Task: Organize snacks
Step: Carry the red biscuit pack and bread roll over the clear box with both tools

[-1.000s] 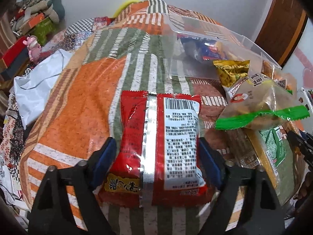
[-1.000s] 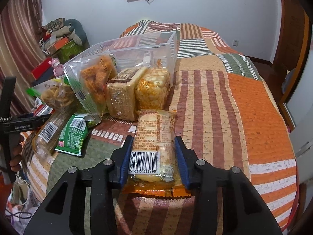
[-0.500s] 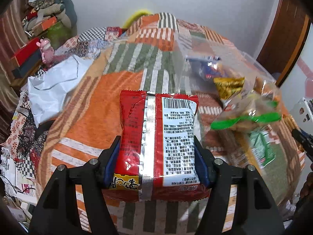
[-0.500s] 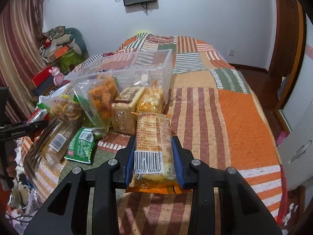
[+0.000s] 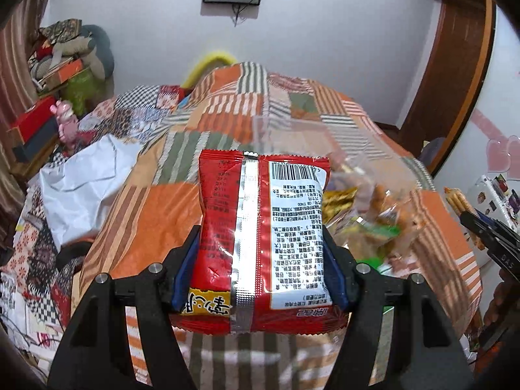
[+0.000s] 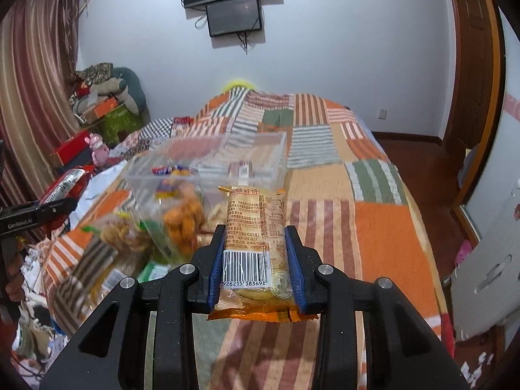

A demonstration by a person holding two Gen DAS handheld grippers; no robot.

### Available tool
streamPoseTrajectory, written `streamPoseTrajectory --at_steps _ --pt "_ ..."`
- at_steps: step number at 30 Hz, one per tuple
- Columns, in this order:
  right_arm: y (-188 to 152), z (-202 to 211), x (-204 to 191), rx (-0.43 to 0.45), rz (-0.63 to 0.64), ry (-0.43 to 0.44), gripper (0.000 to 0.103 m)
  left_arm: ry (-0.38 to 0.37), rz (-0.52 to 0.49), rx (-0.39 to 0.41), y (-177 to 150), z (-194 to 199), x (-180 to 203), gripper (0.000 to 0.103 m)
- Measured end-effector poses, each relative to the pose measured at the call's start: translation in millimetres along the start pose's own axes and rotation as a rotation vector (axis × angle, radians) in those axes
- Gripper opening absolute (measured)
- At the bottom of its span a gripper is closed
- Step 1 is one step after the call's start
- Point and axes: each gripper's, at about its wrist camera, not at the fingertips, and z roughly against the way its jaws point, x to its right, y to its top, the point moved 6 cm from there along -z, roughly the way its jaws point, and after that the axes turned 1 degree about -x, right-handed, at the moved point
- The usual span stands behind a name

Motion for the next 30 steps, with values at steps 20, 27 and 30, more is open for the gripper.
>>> streamPoseTrajectory --at_steps 20,27,30 --pt "51.7 -19.4 -7.4 0.085 0.016 0.032 0.032 -0.064 -0.045 0.021 56.6 -34.8 43.1 0.066" --pt "70.4 -36.7 -13.7 0.109 0.03 0.046 0.032 -0.112 -0.036 -0.013 73.7 -53.6 55.3 0.066" --pt "74.4 -44.8 -17.6 0.108 0.035 0.057 0.032 -0.105 -0.049 -0.014 82.8 -61.3 61.3 0.066"
